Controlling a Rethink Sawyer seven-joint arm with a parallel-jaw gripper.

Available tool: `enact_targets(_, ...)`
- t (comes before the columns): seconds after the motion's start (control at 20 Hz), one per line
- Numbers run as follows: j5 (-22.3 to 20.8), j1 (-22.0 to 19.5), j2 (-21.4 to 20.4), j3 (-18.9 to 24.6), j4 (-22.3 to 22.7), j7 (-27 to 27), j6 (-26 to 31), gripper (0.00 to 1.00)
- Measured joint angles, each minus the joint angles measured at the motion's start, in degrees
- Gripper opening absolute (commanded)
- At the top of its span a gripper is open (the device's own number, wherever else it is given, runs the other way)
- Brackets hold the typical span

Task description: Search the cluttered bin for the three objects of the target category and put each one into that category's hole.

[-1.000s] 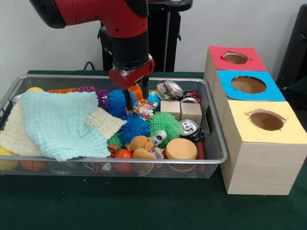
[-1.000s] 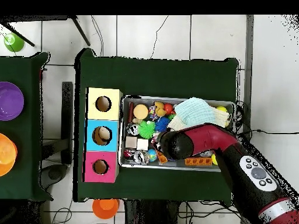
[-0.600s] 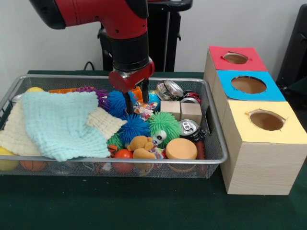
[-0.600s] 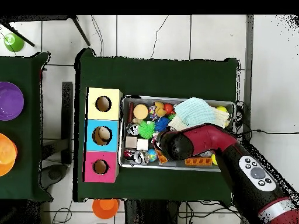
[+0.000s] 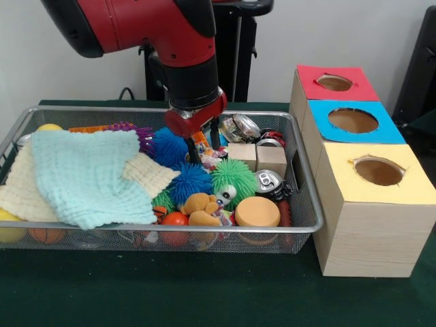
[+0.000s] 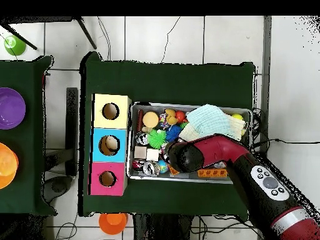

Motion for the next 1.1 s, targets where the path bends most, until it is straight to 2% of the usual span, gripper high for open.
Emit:
enact_targets(0.55, 0.0, 0.01, 0.54, -0.35, -0.02, 0.0, 0.02, 1.0)
enact_targets(0.6, 0.0, 0.01, 0.55, -0.39, -0.02, 0.0, 0.08, 0.0)
enact_targets(1.1, 0.01, 0.02, 0.65, -0.4, -0.03, 0.0, 0.94, 0.0)
